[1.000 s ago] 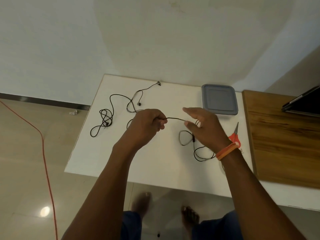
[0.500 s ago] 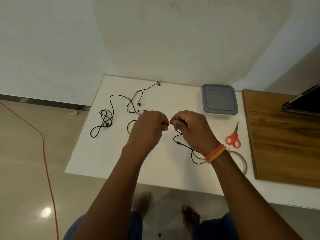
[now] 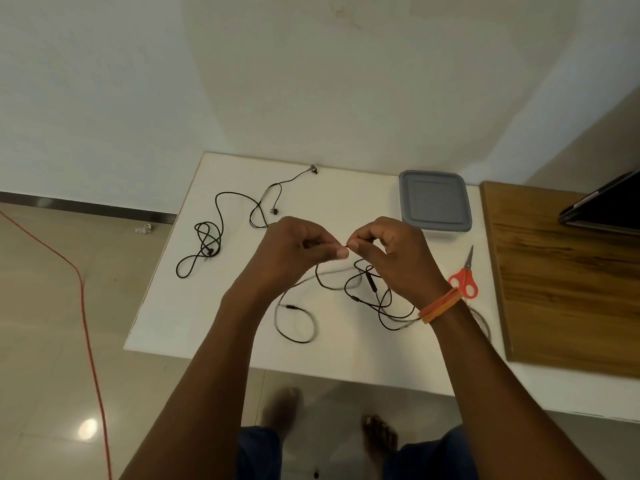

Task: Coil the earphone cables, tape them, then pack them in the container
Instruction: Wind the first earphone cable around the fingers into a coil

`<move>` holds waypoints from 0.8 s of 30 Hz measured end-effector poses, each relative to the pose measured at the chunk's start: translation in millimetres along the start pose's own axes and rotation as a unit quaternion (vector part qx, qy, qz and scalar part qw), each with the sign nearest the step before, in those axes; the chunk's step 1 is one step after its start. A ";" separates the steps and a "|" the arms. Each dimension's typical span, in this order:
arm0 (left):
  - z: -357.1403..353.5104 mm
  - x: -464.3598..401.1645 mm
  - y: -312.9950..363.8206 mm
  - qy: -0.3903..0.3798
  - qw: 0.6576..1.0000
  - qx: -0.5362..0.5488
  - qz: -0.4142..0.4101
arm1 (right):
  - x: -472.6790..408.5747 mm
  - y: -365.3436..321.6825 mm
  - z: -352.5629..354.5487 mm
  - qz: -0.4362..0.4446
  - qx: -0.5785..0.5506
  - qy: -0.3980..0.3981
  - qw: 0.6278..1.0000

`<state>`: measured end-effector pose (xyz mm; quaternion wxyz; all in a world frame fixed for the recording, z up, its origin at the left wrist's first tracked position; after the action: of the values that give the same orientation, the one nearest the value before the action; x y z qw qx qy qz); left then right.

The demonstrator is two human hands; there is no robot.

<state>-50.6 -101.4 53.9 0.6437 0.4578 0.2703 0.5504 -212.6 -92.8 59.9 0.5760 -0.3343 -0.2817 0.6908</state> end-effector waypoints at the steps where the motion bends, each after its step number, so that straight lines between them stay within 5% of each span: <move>1: 0.4 -0.8 0.5 0.005 1.000 0.030 0.007 | -0.3 -0.8 -0.3 0.001 0.000 0.003 1.000; 7: -13.3 6.0 -10.1 -0.075 0.977 0.179 0.091 | -0.3 -0.6 1.1 -0.011 -0.003 0.017 1.000; 15: 0.8 4.2 -20.4 -0.065 0.993 -0.012 0.096 | 1.0 32.7 54.1 -0.092 0.130 0.187 0.969; 19: -1.2 1.3 -15.9 -0.040 0.996 -0.033 0.071 | 3.7 43.8 35.3 -0.142 0.111 0.121 0.976; 24: -6.8 -2.3 -11.3 -0.034 0.998 -0.040 0.034 | 1.5 4.3 -6.0 -0.059 -0.013 -0.031 0.998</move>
<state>-51.7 -101.3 40.6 0.6511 0.4595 0.2101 0.5664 -210.7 -92.1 52.6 0.6023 -0.3032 -0.3274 0.6619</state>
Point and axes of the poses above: each hand's wrist, its own x-axis away from the middle knuckle, its own z-axis out of the back of the hand, y = z × x, the point moved 7 cm from there along -x, towards the middle knuckle, and after that the axes turned 2 degrees about y, right-handed, at the moved point
